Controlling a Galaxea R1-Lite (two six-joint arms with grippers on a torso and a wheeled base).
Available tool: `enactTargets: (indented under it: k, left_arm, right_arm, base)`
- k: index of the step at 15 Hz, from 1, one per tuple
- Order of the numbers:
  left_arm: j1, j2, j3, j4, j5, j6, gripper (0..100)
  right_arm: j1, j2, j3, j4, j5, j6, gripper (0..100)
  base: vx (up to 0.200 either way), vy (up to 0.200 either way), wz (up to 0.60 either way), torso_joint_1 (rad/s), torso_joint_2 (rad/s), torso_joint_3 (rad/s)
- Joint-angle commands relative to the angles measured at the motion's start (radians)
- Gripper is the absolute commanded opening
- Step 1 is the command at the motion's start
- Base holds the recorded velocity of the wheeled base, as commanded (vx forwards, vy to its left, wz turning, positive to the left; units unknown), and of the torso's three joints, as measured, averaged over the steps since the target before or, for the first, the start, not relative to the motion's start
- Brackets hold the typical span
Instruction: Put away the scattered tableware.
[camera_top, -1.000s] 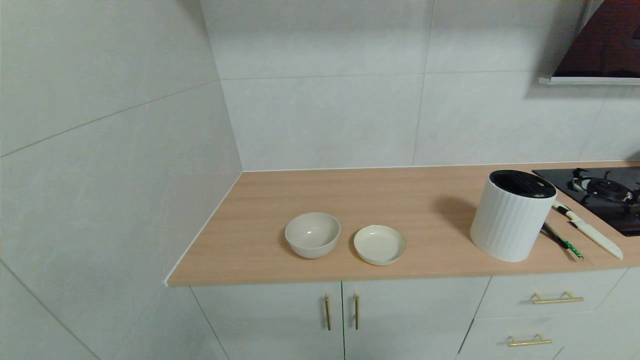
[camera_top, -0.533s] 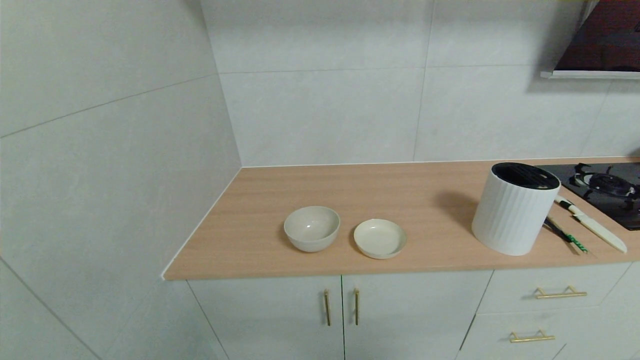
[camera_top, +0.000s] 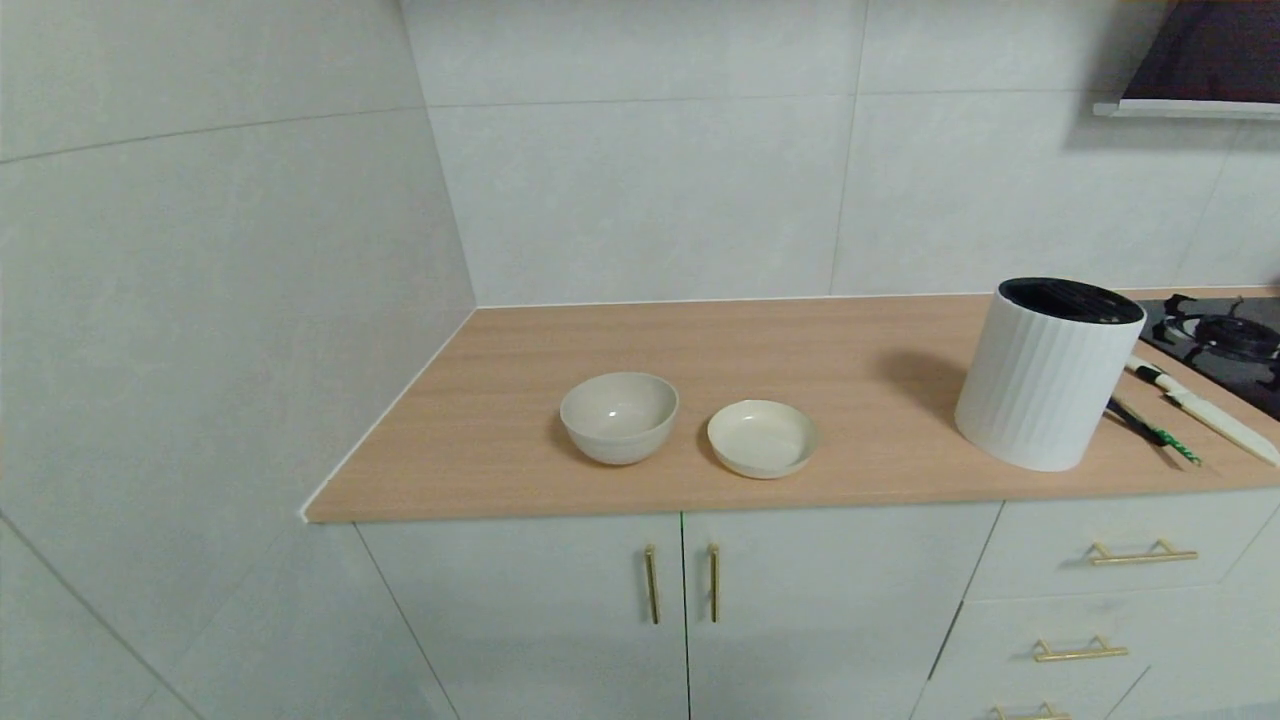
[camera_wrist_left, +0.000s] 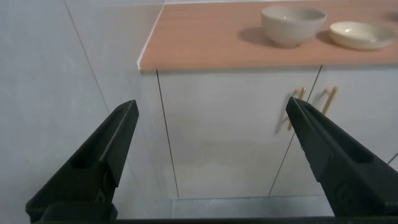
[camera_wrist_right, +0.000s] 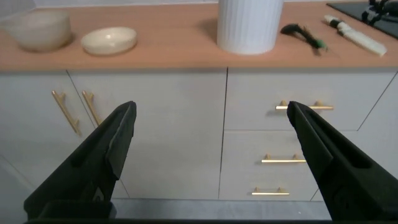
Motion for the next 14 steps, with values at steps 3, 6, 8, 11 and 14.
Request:
enactTargets:
  k: [3, 6, 8, 11, 14]
  left_arm:
    - [0.0, 0.0, 0.0, 0.0, 0.0, 0.0, 100]
    - [0.0, 0.0, 0.0, 0.0, 0.0, 0.0, 100]
    - [0.0, 0.0, 0.0, 0.0, 0.0, 0.0, 100]
    - [0.0, 0.0, 0.0, 0.0, 0.0, 0.0, 100]
    - [0.0, 0.0, 0.0, 0.0, 0.0, 0.0, 100]
  right_arm:
    - [0.0, 0.001, 0.0, 0.0, 0.0, 0.0, 100]
    - [0.0, 0.001, 0.0, 0.0, 0.0, 0.0, 100]
    - [0.0, 0.001, 0.0, 0.0, 0.0, 0.0, 100]
    - [0.0, 0.001, 0.0, 0.0, 0.0, 0.0, 100]
    - [0.0, 0.001, 0.0, 0.0, 0.0, 0.0, 100]
  base:
    - [0.0, 0.0, 0.0, -0.237, 0.55, 0.297]
    - [0.0, 0.0, 0.0, -0.219, 0.52, 0.297]
    - [0.0, 0.0, 0.0, -0.21, 0.5, 0.29]
    - [0.0, 0.0, 0.0, -0.198, 0.49, 0.291]
    - [0.0, 0.0, 0.0, -0.185, 0.48, 0.3]
